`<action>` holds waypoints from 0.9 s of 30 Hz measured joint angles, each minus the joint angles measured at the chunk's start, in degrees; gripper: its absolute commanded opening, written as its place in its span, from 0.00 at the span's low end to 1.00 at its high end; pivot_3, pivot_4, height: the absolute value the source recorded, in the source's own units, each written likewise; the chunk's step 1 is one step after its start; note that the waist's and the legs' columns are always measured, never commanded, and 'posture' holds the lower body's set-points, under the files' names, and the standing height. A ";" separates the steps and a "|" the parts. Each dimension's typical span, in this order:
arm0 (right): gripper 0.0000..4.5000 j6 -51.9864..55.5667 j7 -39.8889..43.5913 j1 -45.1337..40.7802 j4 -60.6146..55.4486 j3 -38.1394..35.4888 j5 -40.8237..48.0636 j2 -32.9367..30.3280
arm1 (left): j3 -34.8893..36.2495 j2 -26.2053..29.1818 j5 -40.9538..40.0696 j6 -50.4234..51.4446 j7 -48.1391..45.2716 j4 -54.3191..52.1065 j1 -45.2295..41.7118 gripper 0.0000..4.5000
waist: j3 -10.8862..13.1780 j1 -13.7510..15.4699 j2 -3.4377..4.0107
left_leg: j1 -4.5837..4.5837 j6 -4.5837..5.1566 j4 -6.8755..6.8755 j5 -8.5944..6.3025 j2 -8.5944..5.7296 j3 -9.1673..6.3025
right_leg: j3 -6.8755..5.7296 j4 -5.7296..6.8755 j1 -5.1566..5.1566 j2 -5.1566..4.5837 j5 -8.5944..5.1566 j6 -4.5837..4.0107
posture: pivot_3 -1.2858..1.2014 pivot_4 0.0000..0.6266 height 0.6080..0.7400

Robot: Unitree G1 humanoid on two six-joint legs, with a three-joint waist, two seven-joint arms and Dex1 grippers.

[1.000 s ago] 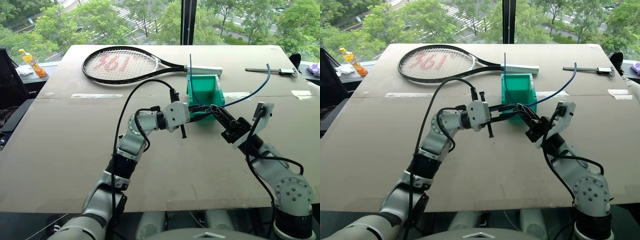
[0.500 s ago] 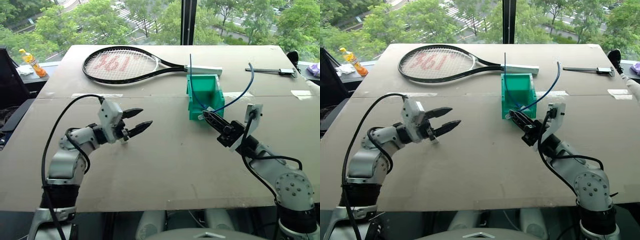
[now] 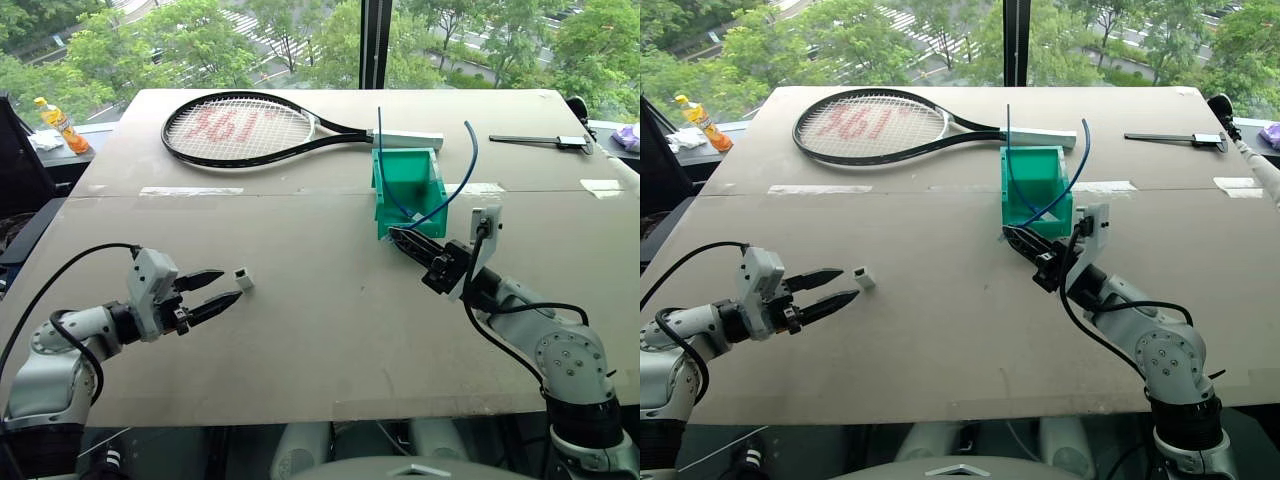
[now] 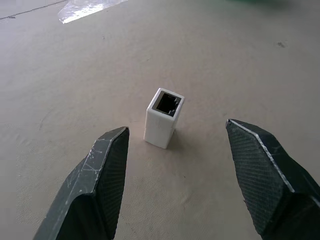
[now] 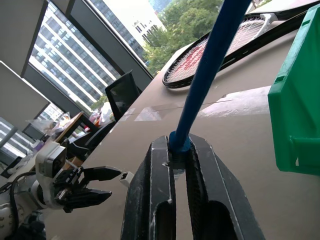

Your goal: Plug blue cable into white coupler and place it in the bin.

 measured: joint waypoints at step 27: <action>0.00 -1.90 7.55 1.24 -3.96 -1.02 -12.05 -10.30 | -18.44 -7.54 6.74 -6.85 -7.78 4.93 -16.93 0.08 | -0.01 0.28 -0.02 | -0.23 0.04 0.15 -0.02 -0.15 0.00 | -0.07 -0.01 -0.08 0.14 0.14 0.23 | 0.52 0.24 1.00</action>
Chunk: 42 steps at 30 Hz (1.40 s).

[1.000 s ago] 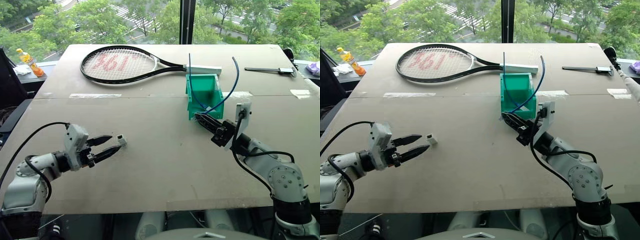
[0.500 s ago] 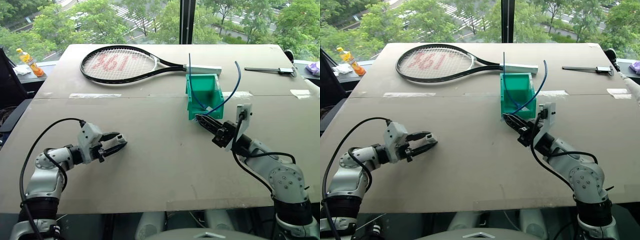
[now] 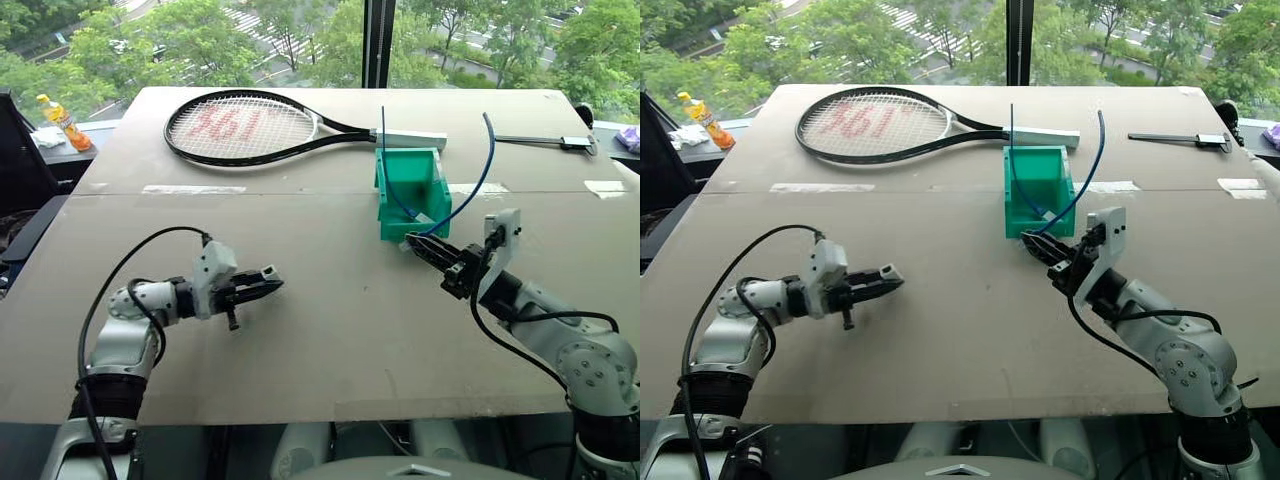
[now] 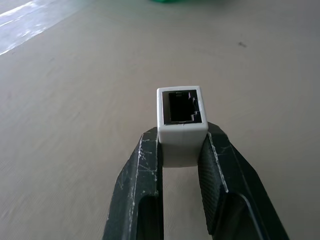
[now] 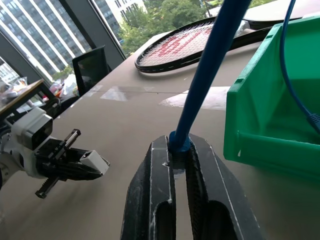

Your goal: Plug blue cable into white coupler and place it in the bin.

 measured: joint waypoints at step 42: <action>0.00 -13.47 44.20 -23.60 28.48 21.19 -36.09 -4.06 | -22.00 -14.10 15.93 0.43 3.90 9.90 -19.67 0.08 | -0.01 -0.39 -0.02 | 0.07 -0.01 0.10 0.01 0.03 -0.06 | 0.04 0.11 0.06 0.22 0.02 0.01 | 0.52 0.24 1.00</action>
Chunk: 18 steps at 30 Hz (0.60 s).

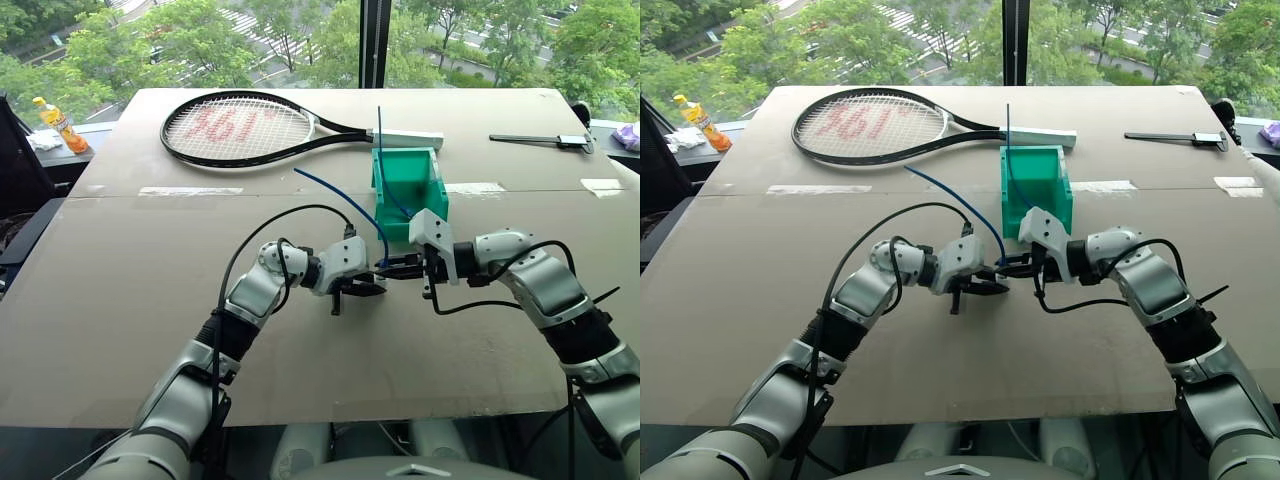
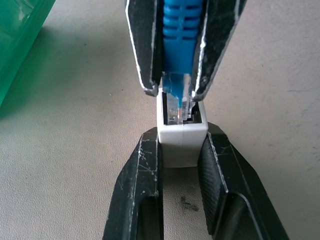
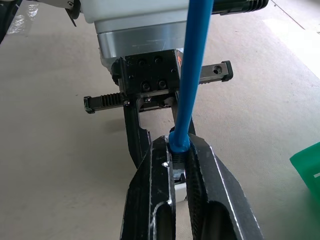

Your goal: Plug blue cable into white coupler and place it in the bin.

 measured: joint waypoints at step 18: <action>0.00 -4.96 3.45 -2.25 5.68 2.87 -5.99 1.46 | 0.04 -0.47 1.56 -1.13 0.23 0.66 0.04 0.08 | -0.12 -0.02 -0.01 | 0.51 0.00 -0.03 0.00 0.00 0.06 | 0.04 0.01 0.46 0.00 -0.01 0.00 | 0.52 0.24 1.00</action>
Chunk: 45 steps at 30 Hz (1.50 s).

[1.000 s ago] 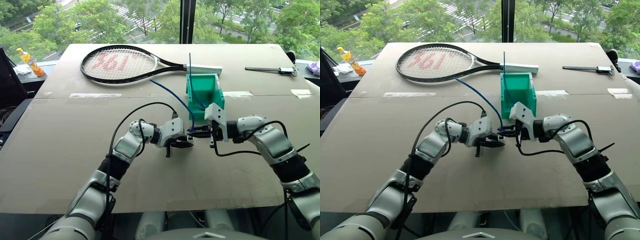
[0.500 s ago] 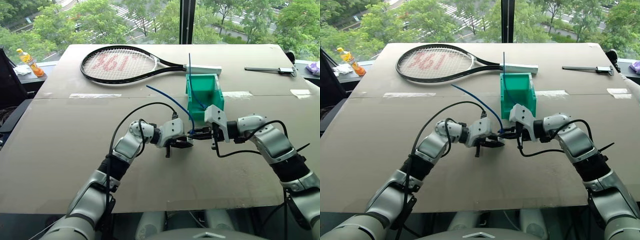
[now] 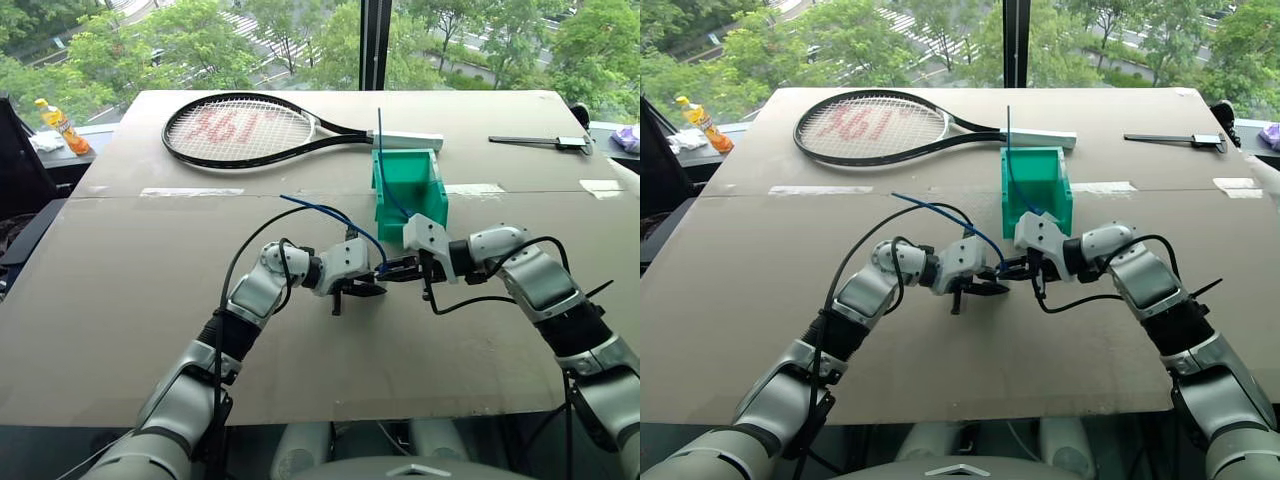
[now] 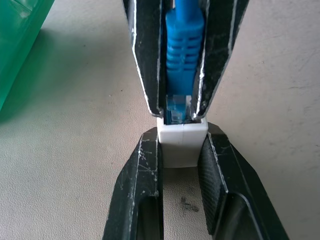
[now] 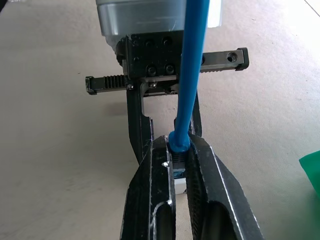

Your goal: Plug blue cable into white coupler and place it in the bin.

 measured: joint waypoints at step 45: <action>1.00 0.98 -34.90 53.04 -46.58 -44.21 9.83 3.36 | 24.83 -21.45 -14.64 38.21 32.62 48.82 -50.10 0.38 | -0.24 1.14 -0.34 | -0.72 0.00 0.18 0.00 -0.41 -0.24 | -0.05 -0.05 -0.47 -0.01 -0.07 0.28 | 0.52 0.24 1.00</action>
